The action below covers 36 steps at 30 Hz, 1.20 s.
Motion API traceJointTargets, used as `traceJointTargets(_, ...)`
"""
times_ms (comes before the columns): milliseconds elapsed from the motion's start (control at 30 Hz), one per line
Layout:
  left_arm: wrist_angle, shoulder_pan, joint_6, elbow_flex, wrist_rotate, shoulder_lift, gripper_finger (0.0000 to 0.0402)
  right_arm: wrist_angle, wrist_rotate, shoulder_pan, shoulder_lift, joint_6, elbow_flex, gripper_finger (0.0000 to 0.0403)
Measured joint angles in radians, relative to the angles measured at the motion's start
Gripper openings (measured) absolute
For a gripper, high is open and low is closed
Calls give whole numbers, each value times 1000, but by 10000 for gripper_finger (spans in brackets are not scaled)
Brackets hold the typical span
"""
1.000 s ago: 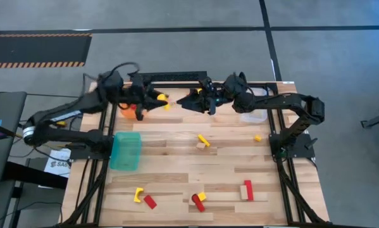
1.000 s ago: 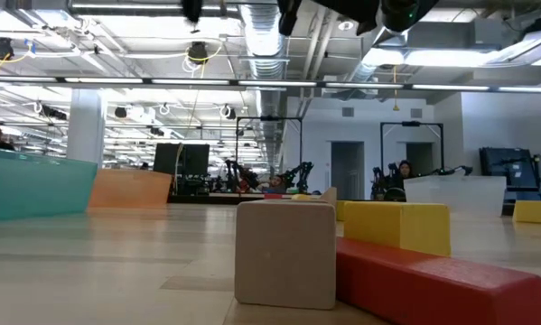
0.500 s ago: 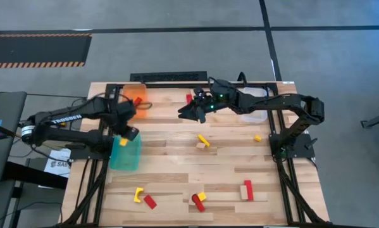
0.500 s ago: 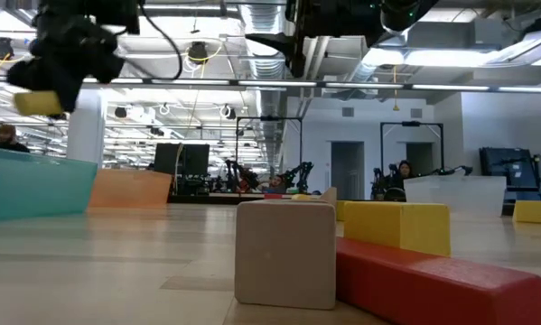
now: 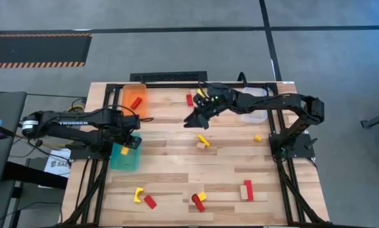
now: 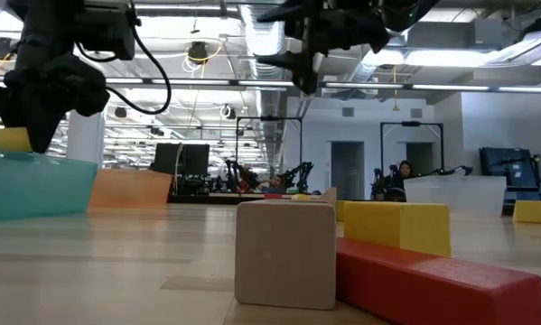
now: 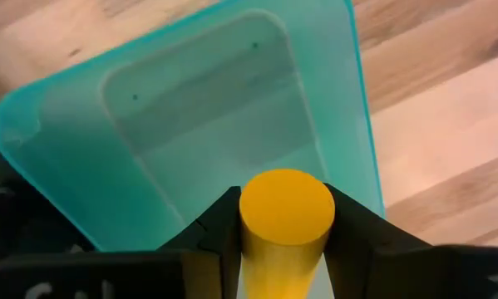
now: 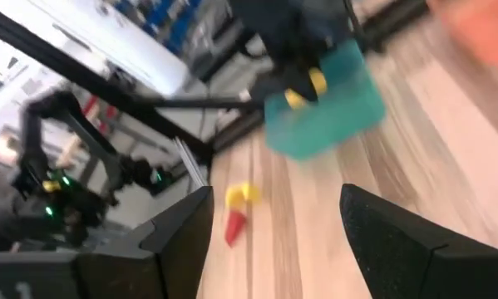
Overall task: Sort & place blocks by color
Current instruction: Put the yellow wooden block into the green bin, then put the brown wooden block into the white bin
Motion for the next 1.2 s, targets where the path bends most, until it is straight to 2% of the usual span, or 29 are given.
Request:
traceJointTargets(233, -6, -5, -28, 0, 9, 13, 260, -208, 1, -5, -53, -113, -1, 282)
traceJointTargets(333, -17, 14, -52, 3, 23, 13, 295, -280, 12, -4, -91, -158, -1, 282)
traceJointTargets(533, 15, 54, -38, 114, 102, 13, 292, -423, 115, 4, -181, -206, -1, 282)
traceJointTargets(633, 166, 53, -13, 166, 112, 25, 279, -479, 163, 32, -222, -229, 0, 282)
traceJointTargets(733, 407, 30, 40, 197, 103, 61, 267, -560, 236, 78, -256, -255, 0, 282)
traceJointTargets(833, 671, -20, 178, 214, 83, 133, 257, -661, 326, 129, -279, -268, 0, 282)
traceJointTargets(933, 861, -80, 437, 242, 50, 229, 249, -729, 387, 179, -290, -266, 0, 282)
traceJointTargets(1067, 921, -141, 795, 313, 48, 362, 245, -816, 455, 241, -301, -187, 0, 282)
traceJointTargets(1200, 922, -164, 1090, 379, -20, 503, 244, -868, 601, 314, -308, -54, 0, 282)
